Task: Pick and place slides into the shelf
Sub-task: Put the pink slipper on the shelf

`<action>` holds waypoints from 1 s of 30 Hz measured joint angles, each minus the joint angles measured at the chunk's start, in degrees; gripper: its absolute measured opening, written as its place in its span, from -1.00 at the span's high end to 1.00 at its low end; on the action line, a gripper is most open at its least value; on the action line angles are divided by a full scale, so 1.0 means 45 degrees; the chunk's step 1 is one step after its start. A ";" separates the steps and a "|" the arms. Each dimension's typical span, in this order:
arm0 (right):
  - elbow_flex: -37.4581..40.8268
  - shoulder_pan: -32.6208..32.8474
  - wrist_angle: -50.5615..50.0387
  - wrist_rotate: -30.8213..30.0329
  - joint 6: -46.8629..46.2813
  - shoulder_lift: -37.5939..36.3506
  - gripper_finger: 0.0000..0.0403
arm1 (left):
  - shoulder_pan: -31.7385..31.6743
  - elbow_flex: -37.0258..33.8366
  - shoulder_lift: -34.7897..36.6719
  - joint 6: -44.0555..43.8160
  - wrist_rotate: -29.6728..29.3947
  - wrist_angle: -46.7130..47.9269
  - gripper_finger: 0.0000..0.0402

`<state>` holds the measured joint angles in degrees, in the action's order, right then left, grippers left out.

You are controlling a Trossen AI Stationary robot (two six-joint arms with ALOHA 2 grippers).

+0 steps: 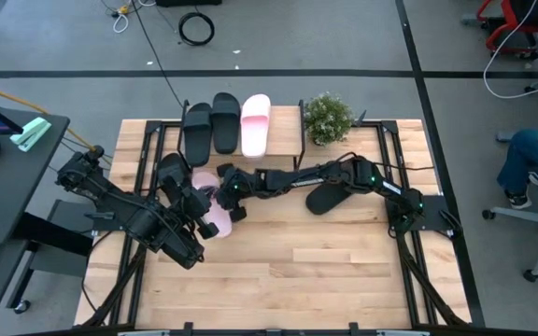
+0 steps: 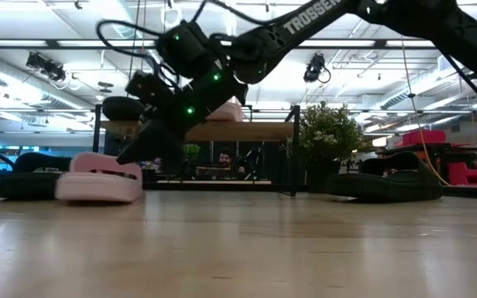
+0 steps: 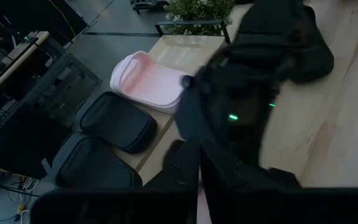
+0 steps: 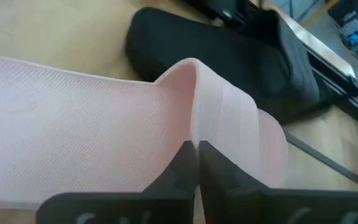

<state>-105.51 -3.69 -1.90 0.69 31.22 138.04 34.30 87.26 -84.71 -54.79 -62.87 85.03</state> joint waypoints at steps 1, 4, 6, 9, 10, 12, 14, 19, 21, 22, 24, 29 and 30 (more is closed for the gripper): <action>0.0000 0.0162 -0.0002 -0.0066 -0.0013 0.0000 0.96 | 0.0000 0.0000 0.0000 -0.0013 -0.0002 -0.0004 0.90; -0.0005 0.0683 -0.0262 -0.0503 -0.0030 -0.0038 0.97 | 0.0000 0.0000 0.0000 -0.0013 0.0000 -0.0004 0.94; -0.0005 0.1062 -0.0948 -0.0993 -0.0217 -0.0221 0.98 | 0.0000 0.0000 0.0000 -0.0013 0.0000 -0.0001 0.96; -0.0010 0.1677 -0.2185 -0.1865 -0.0799 -0.0560 0.97 | 0.0005 0.0000 -0.0005 -0.0013 0.0023 0.0001 0.97; -0.0010 0.1862 -0.2540 -0.2119 -0.0944 -0.0693 0.97 | 0.0001 0.0005 -0.0005 -0.0013 0.0037 0.0001 0.96; 0.0005 0.2168 -0.3437 -0.2465 -0.1001 -0.0983 0.97 | 0.0000 0.0005 -0.0005 -0.0003 0.0187 -0.0014 0.93; 0.0010 0.2392 -0.3751 -0.2469 -0.0988 -0.1227 0.96 | 0.0000 0.0010 -0.0005 -0.0013 0.0269 -0.0043 0.90; 0.0010 0.2794 -0.3586 -0.2622 -0.0933 -0.1669 0.74 | 0.0015 0.0010 -0.0005 -0.0013 0.0341 -0.0148 0.90; 0.0010 0.2888 -0.3531 -0.2824 -0.0951 -0.1728 0.60 | 0.0015 0.0010 -0.0005 -0.0017 0.0355 -0.0201 0.93; 0.0010 0.2905 -0.3538 -0.2837 -0.0952 -0.1739 0.54 | 0.0015 0.0010 -0.0005 -0.0013 0.0364 -0.0236 0.94; 0.0010 0.2908 -0.3572 -0.2848 -0.0952 -0.1744 0.42 | 0.0015 0.0010 -0.0005 -0.0016 0.0405 -0.0258 0.96; 0.0010 0.2941 -0.4141 -0.2894 -0.0949 -0.1676 0.18 | 0.0015 0.0010 -0.0005 -0.0017 0.0634 -0.0334 0.94; 0.0010 0.2950 -0.4262 -0.2892 -0.0947 -0.1671 0.15 | 0.0015 0.0010 -0.0005 -0.0017 0.0636 -0.0386 0.93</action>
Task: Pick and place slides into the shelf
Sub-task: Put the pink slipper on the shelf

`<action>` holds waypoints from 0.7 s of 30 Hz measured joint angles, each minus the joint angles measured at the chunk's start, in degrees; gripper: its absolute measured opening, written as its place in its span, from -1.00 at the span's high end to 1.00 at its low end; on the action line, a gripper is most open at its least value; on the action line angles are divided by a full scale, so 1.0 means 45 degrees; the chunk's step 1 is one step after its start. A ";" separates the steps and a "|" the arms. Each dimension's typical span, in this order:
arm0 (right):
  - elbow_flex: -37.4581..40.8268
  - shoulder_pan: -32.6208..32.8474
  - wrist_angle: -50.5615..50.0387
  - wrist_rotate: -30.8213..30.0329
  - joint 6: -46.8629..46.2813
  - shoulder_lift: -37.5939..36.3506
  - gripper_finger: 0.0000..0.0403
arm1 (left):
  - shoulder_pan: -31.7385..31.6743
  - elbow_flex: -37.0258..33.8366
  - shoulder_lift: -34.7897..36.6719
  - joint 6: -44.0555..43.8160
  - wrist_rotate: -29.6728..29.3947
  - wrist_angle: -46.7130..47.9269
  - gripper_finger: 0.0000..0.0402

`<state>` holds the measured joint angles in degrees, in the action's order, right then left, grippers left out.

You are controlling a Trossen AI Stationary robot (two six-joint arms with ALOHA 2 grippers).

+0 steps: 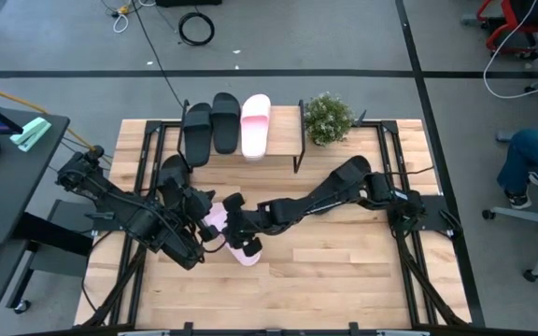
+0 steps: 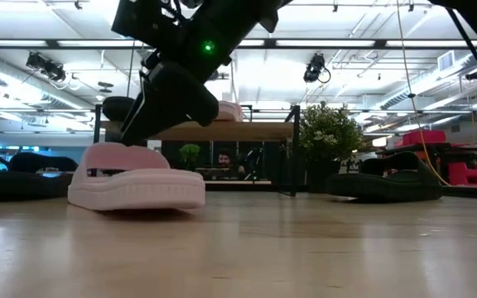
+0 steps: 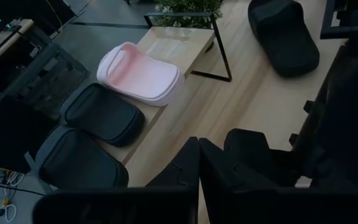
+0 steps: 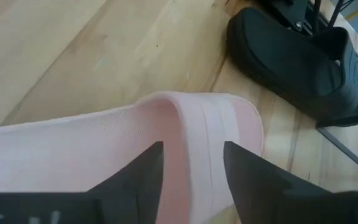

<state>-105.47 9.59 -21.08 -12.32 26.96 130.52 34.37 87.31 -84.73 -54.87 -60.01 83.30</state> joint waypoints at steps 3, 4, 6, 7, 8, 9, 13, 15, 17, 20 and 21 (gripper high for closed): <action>0.0000 -0.0001 0.0025 -0.0009 0.0010 0.0000 0.09 | 0.0000 0.0000 0.0000 0.0005 0.0005 -0.0113 0.89; 0.0000 -0.0001 0.0090 -0.0005 0.0018 0.0000 0.08 | 0.0000 0.0000 0.0000 0.0010 0.0005 -0.0136 0.88; 0.0000 -0.0018 0.0169 0.0065 0.0118 0.0000 0.07 | 0.0000 0.0000 0.0000 0.0007 0.0005 -0.0143 0.89; 0.0000 -0.0043 0.0174 0.0079 0.0212 0.0000 0.07 | 0.0000 0.0000 0.0000 0.0007 0.0005 -0.0143 0.90; 0.0014 -0.0066 0.0201 0.0081 0.0276 0.0000 0.07 | 0.0000 0.0000 0.0000 0.0010 0.0005 -0.0143 0.91; 0.0136 -0.0092 0.0442 0.0090 0.0306 0.0000 0.07 | 0.0000 0.0000 0.0000 0.0013 0.0005 -0.0141 0.93; 0.0493 -0.0191 0.1042 0.0282 0.0321 0.0024 0.09 | 0.0000 0.0000 0.0000 0.0015 0.0000 -0.0143 0.96; 0.0698 -0.0243 0.1298 0.0549 0.0325 0.0024 0.09 | 0.0000 0.0000 0.0000 0.0015 0.0000 -0.0138 0.97; 0.1053 -0.0294 0.1568 0.0633 0.0356 0.0019 0.09 | 0.0000 0.0000 0.0000 0.0019 0.0000 -0.0138 0.95; 0.1272 -0.0388 0.1990 0.0541 0.0425 0.0058 0.09 | 0.0000 0.0000 0.0000 0.0029 -0.0005 -0.0135 0.90; 0.1305 -0.0438 0.2177 0.0554 0.0481 0.0054 0.09 | 0.0000 0.0000 0.0000 0.0034 -0.0005 -0.0133 0.89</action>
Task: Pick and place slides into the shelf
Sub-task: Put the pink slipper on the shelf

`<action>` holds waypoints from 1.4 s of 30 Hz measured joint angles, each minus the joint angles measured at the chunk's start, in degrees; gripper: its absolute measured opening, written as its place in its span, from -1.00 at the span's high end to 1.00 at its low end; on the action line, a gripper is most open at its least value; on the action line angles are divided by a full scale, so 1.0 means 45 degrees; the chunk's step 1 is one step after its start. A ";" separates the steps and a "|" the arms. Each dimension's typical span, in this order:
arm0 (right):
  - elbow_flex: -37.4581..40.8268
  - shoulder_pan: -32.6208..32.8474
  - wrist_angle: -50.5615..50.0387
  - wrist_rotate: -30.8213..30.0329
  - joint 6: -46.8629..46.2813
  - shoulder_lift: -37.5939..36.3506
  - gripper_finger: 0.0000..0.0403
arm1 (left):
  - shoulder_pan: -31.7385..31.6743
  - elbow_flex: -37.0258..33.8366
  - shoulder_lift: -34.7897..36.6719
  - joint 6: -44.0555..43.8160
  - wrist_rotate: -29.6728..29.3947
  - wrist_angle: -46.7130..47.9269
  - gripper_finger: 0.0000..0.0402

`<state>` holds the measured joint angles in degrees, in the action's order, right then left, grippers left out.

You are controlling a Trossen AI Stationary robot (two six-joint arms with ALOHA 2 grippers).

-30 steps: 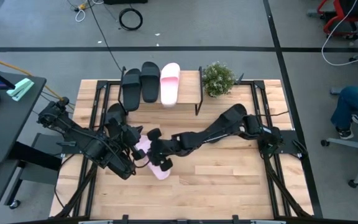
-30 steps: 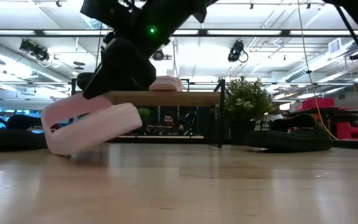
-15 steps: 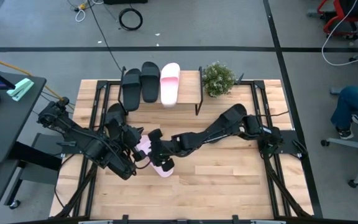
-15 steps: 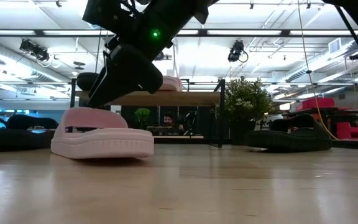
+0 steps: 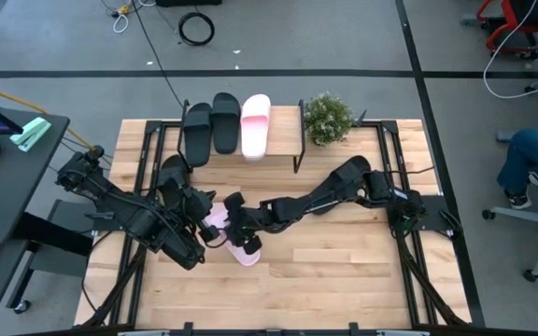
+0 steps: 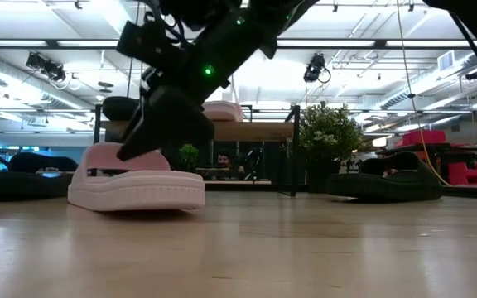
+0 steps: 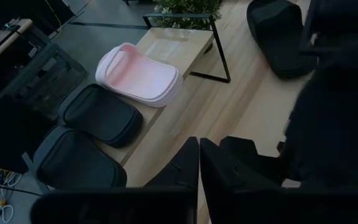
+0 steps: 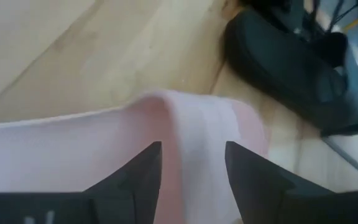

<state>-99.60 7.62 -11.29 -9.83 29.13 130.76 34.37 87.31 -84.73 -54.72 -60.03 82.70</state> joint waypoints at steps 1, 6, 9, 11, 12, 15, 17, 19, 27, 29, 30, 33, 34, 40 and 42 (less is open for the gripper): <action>0.0019 -0.0063 0.0060 0.0020 0.0087 -0.0026 0.10 | 0.0000 0.0000 0.0000 0.0000 0.0000 0.0000 0.88; 0.0216 -0.0449 0.0110 -0.0029 0.0218 -0.0015 0.16 | 0.0000 0.0000 0.0000 0.0010 -0.0005 0.0000 0.92; 0.0220 -0.0641 0.0196 -0.0125 0.0206 -0.0015 0.32 | 0.0000 -0.0001 0.0000 0.0010 -0.0005 0.0005 0.95; 0.0220 -0.0738 0.0201 -0.0130 0.0080 -0.0015 0.51 | 0.0000 -0.0005 0.0000 0.0014 -0.0005 0.0005 0.96; 0.0220 -0.0768 0.0221 -0.0131 -0.0082 -0.0015 0.62 | 0.0000 -0.0005 0.0000 0.0010 -0.0005 0.0005 0.96; 0.0220 -0.0738 0.0210 -0.0174 -0.0843 -0.0015 0.91 | 0.0000 -0.0005 0.0000 0.0010 -0.0005 0.0006 0.95; 0.0220 -0.0553 -0.0034 -0.0244 -0.1605 -0.0100 0.91 | 0.0000 -0.0010 0.0000 0.0010 -0.0005 0.0010 0.92; 0.0220 -0.0275 -0.0338 -0.0268 -0.2442 -0.0209 0.88 | 0.0000 -0.0010 0.0000 0.0010 -0.0010 0.0015 0.89; 0.0225 0.0881 -0.4167 -0.4178 -0.3989 -0.2002 0.92 | 0.0000 -0.0010 0.0000 0.0005 -0.0015 0.0083 0.95; 0.0225 0.1069 -0.5141 -0.4818 -0.4809 -0.2853 0.91 | 0.0000 -0.0010 0.0000 0.0000 -0.0019 0.0087 0.97; 0.0225 0.1142 -0.5581 -0.5192 -0.5156 -0.3322 0.92 | 0.0000 -0.0010 0.0000 0.0000 -0.0015 0.0083 0.97; 0.0220 0.1409 -0.6953 -0.6517 -0.5931 -0.4786 0.95 | 0.0000 -0.0010 0.0000 -0.0014 -0.0015 0.0087 0.95; 0.0220 0.1460 -0.7251 -0.7091 -0.6113 -0.5278 0.95 | 0.0000 -0.0010 0.0000 -0.0010 -0.0015 0.0083 0.93; 0.0196 0.1039 -0.7906 -0.9117 -0.6992 -0.8042 0.95 | 0.0000 -0.0010 0.0000 -0.0010 -0.0015 0.0073 0.87; 0.0196 0.0704 -0.7945 -0.9501 -0.6809 -0.8580 0.95 | 0.0000 -0.0010 0.0000 -0.0005 -0.0015 0.0068 0.89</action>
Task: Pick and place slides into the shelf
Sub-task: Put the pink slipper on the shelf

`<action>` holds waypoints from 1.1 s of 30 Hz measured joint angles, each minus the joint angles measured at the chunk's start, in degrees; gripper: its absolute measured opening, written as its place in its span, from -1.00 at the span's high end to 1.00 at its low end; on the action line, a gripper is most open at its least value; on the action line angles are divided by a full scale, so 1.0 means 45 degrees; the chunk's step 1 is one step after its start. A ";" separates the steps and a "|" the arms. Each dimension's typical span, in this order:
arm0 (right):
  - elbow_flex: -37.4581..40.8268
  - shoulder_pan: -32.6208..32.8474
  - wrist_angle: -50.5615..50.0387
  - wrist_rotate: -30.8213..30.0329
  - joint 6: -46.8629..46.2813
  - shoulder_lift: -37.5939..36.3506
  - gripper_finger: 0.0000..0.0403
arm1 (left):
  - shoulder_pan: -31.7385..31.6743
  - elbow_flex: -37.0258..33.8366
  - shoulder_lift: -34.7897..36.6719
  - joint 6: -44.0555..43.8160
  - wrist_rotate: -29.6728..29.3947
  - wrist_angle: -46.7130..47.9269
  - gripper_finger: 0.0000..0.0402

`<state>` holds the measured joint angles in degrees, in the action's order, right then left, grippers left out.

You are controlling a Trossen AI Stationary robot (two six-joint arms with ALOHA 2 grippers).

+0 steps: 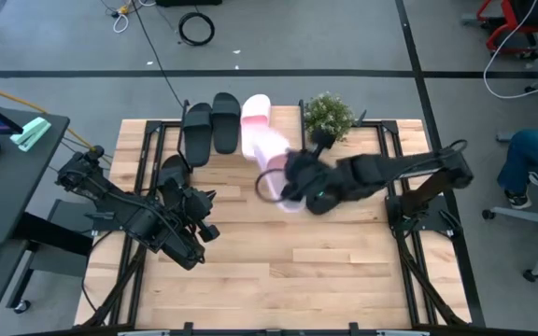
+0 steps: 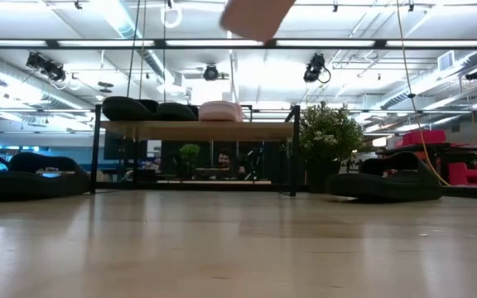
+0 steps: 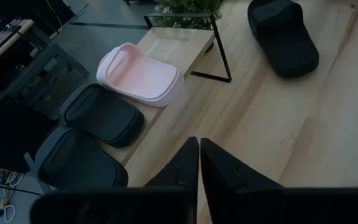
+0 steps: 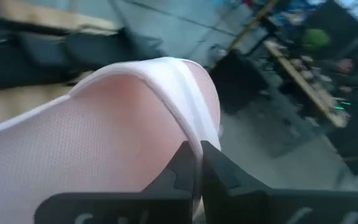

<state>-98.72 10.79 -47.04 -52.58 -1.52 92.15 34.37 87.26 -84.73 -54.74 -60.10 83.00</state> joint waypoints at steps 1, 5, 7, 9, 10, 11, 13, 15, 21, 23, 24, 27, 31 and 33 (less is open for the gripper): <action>0.0000 -0.0216 0.0007 -0.0320 0.0076 -0.0231 0.95 | 0.0000 0.0000 0.0000 0.0000 0.0000 -0.0009 0.90; 0.0000 -0.1595 0.0070 -0.0778 0.0687 -0.0613 0.95 | -0.0003 0.0000 0.0000 0.0000 0.0000 -0.0030 0.95; 0.0000 -0.2491 0.0044 -0.0419 0.0841 -0.0551 0.95 | -0.0005 0.0000 0.0000 0.0000 0.0000 -0.0039 0.96; 0.0000 -0.3363 0.0157 0.0588 0.1003 -0.0287 0.95 | -0.0005 0.0000 0.0000 0.0000 0.0000 -0.0048 0.96; 0.0000 -0.3732 0.0206 0.0918 0.1020 -0.0094 0.95 | -0.0005 0.0000 0.0000 0.0000 0.0000 -0.0044 0.96; 0.0000 -0.4083 0.0243 0.1045 0.1052 0.0138 0.95 | -0.0005 0.0000 0.0000 0.0002 0.0000 -0.0047 0.95; 0.0000 -0.4704 0.0311 0.1097 0.1166 0.0682 0.95 | -0.0005 0.0000 0.0000 0.0005 0.0000 -0.0048 0.92; 0.0005 -0.5296 0.0364 0.1123 0.1319 0.1275 0.95 | -0.0005 0.0000 0.0000 0.0005 0.0000 -0.0044 0.89; 0.0010 -0.6314 0.0687 0.0405 0.2212 0.3032 0.95 | -0.0005 0.0000 0.0000 0.0014 0.0000 -0.0021 0.91; 0.0011 -0.6400 0.0769 0.0112 0.2748 0.3573 0.95 | -0.0005 0.0000 0.0000 0.0073 -0.0005 -0.0014 0.94; 0.0015 -0.6413 0.0921 0.0088 0.3049 0.3776 0.95 | -0.0005 0.0000 0.0000 0.0125 -0.0005 -0.0014 0.95; 0.0010 -0.6427 0.1150 0.0106 0.3466 0.4186 0.95 | -0.0005 0.0000 0.0000 0.0126 -0.0009 -0.0010 0.97; 0.0015 -0.6446 0.1096 0.0144 0.3367 0.4504 0.91 | -0.0008 0.0000 0.0000 0.0122 -0.0005 -0.0005 0.93; 0.0010 -0.6446 0.1104 0.0241 0.3380 0.4475 0.87 | -0.0012 0.0000 0.0000 0.0112 -0.0005 -0.0005 0.90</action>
<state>-98.67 -18.22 -42.07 -51.50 13.69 112.29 34.32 87.26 -84.73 -54.24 -60.12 82.98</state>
